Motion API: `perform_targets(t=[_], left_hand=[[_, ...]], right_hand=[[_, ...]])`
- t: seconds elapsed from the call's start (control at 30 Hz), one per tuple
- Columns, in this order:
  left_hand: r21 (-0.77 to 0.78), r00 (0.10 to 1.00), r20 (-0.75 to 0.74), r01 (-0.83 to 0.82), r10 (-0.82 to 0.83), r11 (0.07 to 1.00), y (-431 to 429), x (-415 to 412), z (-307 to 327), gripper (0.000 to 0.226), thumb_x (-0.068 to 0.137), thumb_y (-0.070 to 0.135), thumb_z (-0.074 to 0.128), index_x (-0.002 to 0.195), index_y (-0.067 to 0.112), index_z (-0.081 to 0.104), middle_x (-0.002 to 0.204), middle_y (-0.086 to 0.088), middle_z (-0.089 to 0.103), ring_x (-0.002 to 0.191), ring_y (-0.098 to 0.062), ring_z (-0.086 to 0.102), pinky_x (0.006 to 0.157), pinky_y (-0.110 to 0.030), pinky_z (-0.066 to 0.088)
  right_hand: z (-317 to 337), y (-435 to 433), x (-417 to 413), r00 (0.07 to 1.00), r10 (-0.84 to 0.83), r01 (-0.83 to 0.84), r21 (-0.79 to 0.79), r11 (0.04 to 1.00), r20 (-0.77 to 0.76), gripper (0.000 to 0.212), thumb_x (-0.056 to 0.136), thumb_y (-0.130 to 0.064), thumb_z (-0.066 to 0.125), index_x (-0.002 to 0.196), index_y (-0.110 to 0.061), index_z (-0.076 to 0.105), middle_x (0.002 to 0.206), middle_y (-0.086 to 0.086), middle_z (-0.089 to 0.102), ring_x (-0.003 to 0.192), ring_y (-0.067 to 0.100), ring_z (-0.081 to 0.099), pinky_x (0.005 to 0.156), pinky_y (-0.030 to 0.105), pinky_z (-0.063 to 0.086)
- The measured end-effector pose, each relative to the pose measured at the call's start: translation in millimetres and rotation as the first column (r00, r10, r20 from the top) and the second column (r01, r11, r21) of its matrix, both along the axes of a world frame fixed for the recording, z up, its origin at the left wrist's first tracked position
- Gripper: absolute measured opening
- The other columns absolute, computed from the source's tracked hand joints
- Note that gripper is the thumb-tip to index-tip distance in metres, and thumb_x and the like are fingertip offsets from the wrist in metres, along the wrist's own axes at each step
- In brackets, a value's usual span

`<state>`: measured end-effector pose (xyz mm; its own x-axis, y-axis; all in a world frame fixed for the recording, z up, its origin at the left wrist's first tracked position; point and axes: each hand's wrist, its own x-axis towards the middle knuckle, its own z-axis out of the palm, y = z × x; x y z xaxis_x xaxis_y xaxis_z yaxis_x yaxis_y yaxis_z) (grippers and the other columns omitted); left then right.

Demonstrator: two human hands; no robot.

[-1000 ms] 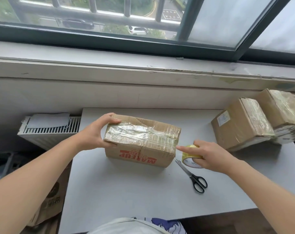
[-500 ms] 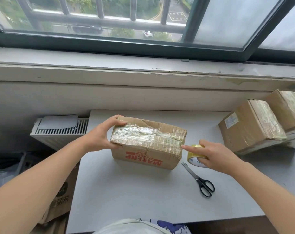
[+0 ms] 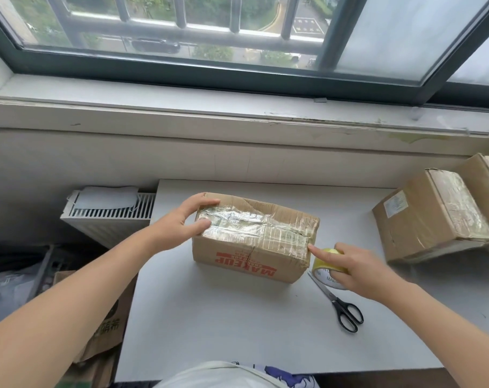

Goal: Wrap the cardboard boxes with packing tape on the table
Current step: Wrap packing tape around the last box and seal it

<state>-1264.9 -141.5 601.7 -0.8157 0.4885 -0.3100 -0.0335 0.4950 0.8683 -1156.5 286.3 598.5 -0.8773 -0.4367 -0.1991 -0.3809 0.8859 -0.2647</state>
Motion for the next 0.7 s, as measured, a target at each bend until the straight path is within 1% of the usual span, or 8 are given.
perform_targets(t=[0.07, 0.13, 0.2, 0.3, 0.37, 0.47, 0.57, 0.7], left_hand=[[-0.058, 0.997, -0.067, 0.028, -0.032, 0.998, 10.0, 2.0, 3.0, 0.05, 0.102, 0.032, 0.061, 0.142, 0.054, 0.04, 0.151, 0.022, 0.034, 0.135, 0.01, 0.037, 0.122, -0.037, 0.03], [-0.238, 0.987, -0.103, 0.098, -0.126, 0.966, 19.4, -2.4, 7.8, 0.067, 0.1, 0.047, 0.059, 0.153, 0.056, 0.019, 0.149, 0.014, 0.029, 0.138, -0.006, 0.037, 0.123, -0.045, 0.027], [-0.528, 0.958, -0.149, 0.134, -0.247, 0.838, 27.2, -12.5, 11.4, 0.077, 0.099, 0.064, 0.046, 0.158, 0.052, -0.002, 0.157, 0.006, 0.017, 0.149, -0.023, 0.021, 0.124, -0.061, 0.011], [-0.814, 0.84, -0.226, 0.115, -0.493, 0.57, 44.6, -15.4, 16.9, 0.082, 0.093, 0.074, 0.0, 0.161, 0.032, -0.018, 0.168, 0.006, -0.025, 0.156, -0.025, -0.019, 0.117, -0.073, -0.006], [-0.858, 0.738, -0.275, 0.101, -0.616, 0.504, 65.0, -8.0, 14.3, 0.084, 0.082, 0.064, -0.024, 0.157, 0.026, -0.025, 0.168, 0.002, -0.029, 0.156, -0.025, -0.024, 0.116, -0.076, -0.006], [-0.835, 0.667, -0.347, 0.101, -0.659, 0.542, 92.7, -3.7, 1.8, 0.075, 0.086, 0.057, -0.022, 0.155, 0.026, -0.024, 0.171, -0.001, -0.02, 0.157, -0.023, -0.02, 0.117, -0.073, -0.01], [-0.82, 0.645, -0.368, 0.114, -0.669, 0.561, 115.3, -1.2, 0.4, 0.084, 0.089, 0.066, -0.017, 0.162, 0.023, -0.015, 0.171, -0.002, -0.02, 0.156, -0.023, -0.023, 0.117, -0.072, -0.012], [-0.818, 0.593, -0.372, 0.154, -0.714, 0.554, 157.8, 14.0, 1.6, 0.085, 0.091, 0.067, -0.014, 0.163, 0.022, -0.012, 0.172, -0.001, -0.017, 0.157, -0.028, -0.019, 0.113, -0.078, -0.008]], right_hand=[[-0.5, -0.6, 2.1, 1.0, -0.003, 0.004, -0.015, 1.0, 0.014, 0.092, 0.089, -0.025, 0.06, 0.143, -0.077, 0.006, 0.079, -0.006, 0.042, 0.062, 0.021, 0.048, 0.053, 0.027, 0.034], [-1.4, -0.8, 1.7, 1.0, -0.012, 0.013, -0.024, 1.0, 0.016, 0.089, 0.089, -0.026, 0.06, 0.145, -0.074, 0.011, 0.078, -0.005, 0.043, 0.061, 0.022, 0.047, 0.053, 0.028, 0.035], [-1.4, -0.6, 0.0, 1.0, -0.013, 0.014, -0.021, 1.0, 0.008, 0.086, 0.09, -0.023, 0.065, 0.146, -0.068, 0.019, 0.078, -0.004, 0.044, 0.061, 0.022, 0.047, 0.052, 0.025, 0.03], [-1.6, 1.5, -1.2, 1.0, 0.009, -0.009, 0.005, 1.0, -0.017, 0.081, 0.094, -0.023, 0.065, 0.148, -0.062, 0.019, 0.079, -0.003, 0.042, 0.063, 0.022, 0.046, 0.052, 0.018, 0.024], [-2.1, 1.0, 0.2, 1.0, 0.011, -0.011, -0.004, 1.0, -0.024, 0.077, 0.096, -0.031, 0.058, 0.146, -0.069, 0.014, 0.078, -0.005, 0.04, 0.062, 0.02, 0.044, 0.053, 0.015, 0.021], [-2.8, -2.6, 3.4, 0.999, -0.03, 0.029, -0.025, 0.999, -0.027, 0.075, 0.091, -0.04, 0.046, 0.142, -0.078, 0.006, 0.076, -0.006, 0.038, 0.059, 0.02, 0.043, 0.052, 0.016, 0.019], [-4.1, -4.0, 4.5, 0.998, -0.048, 0.046, -0.061, 0.997, -0.042, 0.073, 0.091, -0.032, 0.053, 0.147, -0.067, 0.021, 0.074, -0.006, 0.038, 0.057, 0.018, 0.039, 0.05, 0.021, 0.024], [-5.9, -6.1, 8.5, 0.997, -0.067, 0.062, -0.103, 0.993, -0.047, 0.064, 0.09, -0.039, 0.044, 0.151, -0.054, 0.028, 0.071, -0.004, 0.039, 0.052, 0.02, 0.041, 0.047, 0.03, 0.036]])
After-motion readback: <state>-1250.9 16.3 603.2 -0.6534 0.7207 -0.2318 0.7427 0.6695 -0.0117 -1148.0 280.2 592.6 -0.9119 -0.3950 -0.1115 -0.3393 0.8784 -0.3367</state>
